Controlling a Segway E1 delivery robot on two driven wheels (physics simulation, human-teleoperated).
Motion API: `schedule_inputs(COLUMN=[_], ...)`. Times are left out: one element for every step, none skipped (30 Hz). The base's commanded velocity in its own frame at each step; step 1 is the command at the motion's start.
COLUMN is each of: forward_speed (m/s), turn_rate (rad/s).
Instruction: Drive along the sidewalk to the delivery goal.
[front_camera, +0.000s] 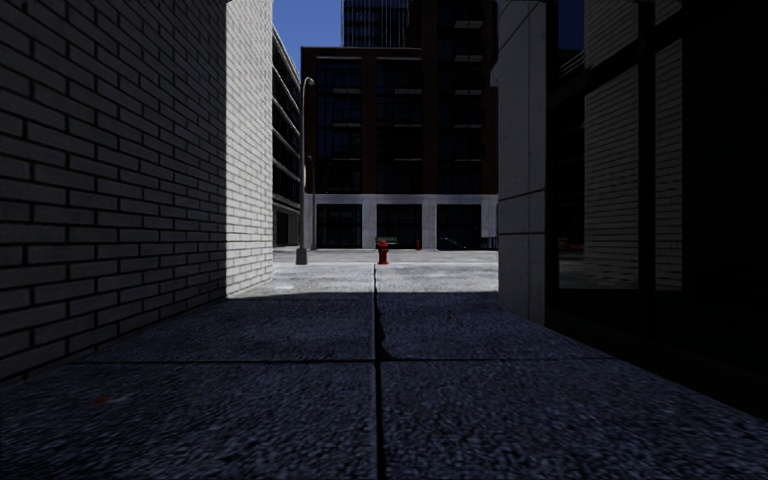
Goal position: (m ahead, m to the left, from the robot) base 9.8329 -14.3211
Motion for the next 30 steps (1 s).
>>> schedule_inputs(forward_speed=[2.0,2.0,2.0,2.0,2.0,2.0,2.0,2.0,2.0,2.0,2.0,2.0,2.0,2.0,2.0,2.0,2.0,2.0,2.0,2.0,2.0,2.0,2.0,2.0,2.0,2.0,2.0,2.0,2.0,2.0], turn_rate=[0.0,0.0,0.0,0.0,0.0,0.0,0.0,0.0,0.0,0.0,0.0,0.0,0.0,0.0,0.0,0.0,0.0,0.0,0.0,0.0,0.0,0.0,0.0,0.0,0.0,0.0,0.0,0.0,0.0,0.0])
